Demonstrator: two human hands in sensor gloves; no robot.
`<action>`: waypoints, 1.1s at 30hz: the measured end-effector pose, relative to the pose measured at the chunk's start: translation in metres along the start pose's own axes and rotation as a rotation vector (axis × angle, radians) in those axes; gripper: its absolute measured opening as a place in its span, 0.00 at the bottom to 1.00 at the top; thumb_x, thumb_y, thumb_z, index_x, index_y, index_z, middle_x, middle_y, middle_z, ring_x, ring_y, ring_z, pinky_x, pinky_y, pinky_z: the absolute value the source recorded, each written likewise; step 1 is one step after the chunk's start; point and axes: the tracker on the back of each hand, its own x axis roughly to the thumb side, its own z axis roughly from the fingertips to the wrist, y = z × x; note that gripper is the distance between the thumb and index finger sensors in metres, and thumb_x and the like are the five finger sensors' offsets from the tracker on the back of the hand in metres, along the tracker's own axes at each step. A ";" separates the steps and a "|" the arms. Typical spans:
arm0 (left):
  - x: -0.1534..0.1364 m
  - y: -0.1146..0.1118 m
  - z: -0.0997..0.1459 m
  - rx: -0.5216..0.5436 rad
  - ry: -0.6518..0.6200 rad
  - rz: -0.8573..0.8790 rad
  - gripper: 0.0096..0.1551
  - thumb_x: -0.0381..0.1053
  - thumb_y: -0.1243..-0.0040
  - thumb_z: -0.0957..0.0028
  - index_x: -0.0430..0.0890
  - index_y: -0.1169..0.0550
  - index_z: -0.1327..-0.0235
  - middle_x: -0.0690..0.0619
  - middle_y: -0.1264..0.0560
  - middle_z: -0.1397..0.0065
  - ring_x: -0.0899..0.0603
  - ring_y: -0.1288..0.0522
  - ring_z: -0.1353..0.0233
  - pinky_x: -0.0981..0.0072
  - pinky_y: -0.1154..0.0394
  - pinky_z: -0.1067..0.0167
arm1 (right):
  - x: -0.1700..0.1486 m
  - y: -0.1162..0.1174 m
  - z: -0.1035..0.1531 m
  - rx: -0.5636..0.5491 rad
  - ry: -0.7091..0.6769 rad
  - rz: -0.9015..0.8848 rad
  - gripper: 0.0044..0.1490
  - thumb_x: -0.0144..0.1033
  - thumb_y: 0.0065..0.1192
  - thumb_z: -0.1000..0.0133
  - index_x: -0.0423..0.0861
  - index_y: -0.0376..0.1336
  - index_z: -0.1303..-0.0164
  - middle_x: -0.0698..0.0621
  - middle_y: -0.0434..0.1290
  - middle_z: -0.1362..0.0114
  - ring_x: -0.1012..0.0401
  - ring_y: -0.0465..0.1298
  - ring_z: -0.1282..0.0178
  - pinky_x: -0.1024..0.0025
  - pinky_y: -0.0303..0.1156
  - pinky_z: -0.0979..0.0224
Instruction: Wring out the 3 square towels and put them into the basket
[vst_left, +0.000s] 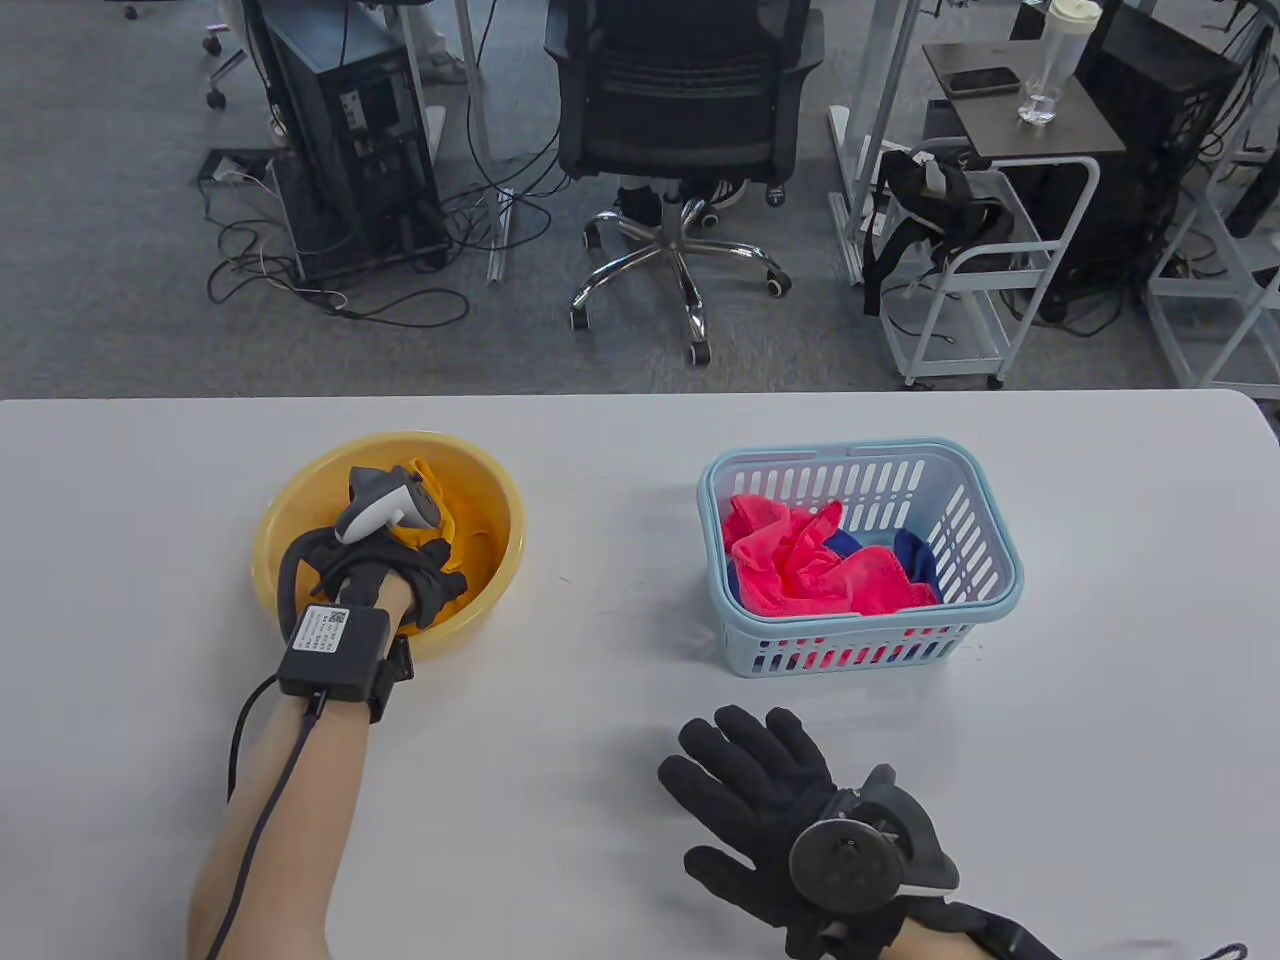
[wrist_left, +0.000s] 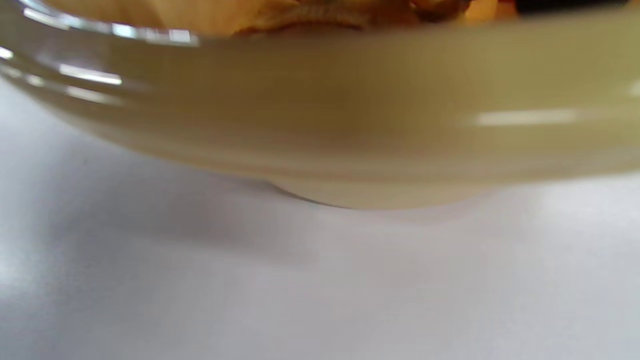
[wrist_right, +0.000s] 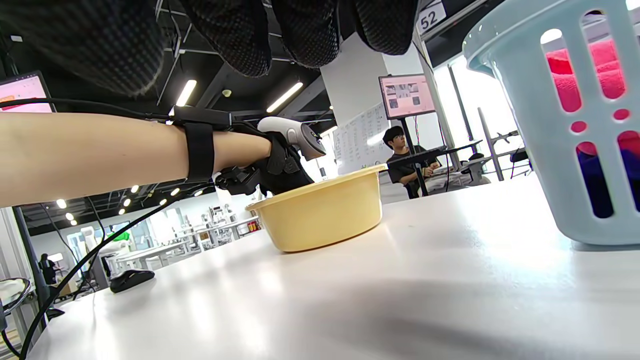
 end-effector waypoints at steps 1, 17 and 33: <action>0.002 0.000 -0.002 0.005 0.003 -0.005 0.37 0.79 0.53 0.48 0.84 0.51 0.27 0.58 0.65 0.14 0.35 0.71 0.13 0.41 0.74 0.20 | 0.000 0.000 0.000 0.007 0.003 0.000 0.47 0.62 0.54 0.40 0.51 0.48 0.14 0.47 0.45 0.11 0.37 0.46 0.14 0.33 0.33 0.21; -0.016 0.010 -0.007 0.143 -0.230 0.235 0.35 0.64 0.53 0.43 0.54 0.40 0.23 0.50 0.42 0.18 0.37 0.44 0.14 0.44 0.51 0.18 | -0.003 0.000 0.001 0.011 0.018 -0.017 0.47 0.62 0.53 0.40 0.51 0.48 0.14 0.47 0.45 0.11 0.37 0.46 0.15 0.33 0.33 0.21; -0.093 0.037 0.155 0.530 -1.108 1.020 0.34 0.66 0.53 0.42 0.58 0.38 0.23 0.54 0.39 0.18 0.41 0.42 0.14 0.43 0.50 0.18 | -0.006 0.003 -0.001 0.020 0.049 -0.018 0.47 0.62 0.53 0.39 0.51 0.47 0.14 0.47 0.44 0.11 0.37 0.46 0.15 0.33 0.33 0.21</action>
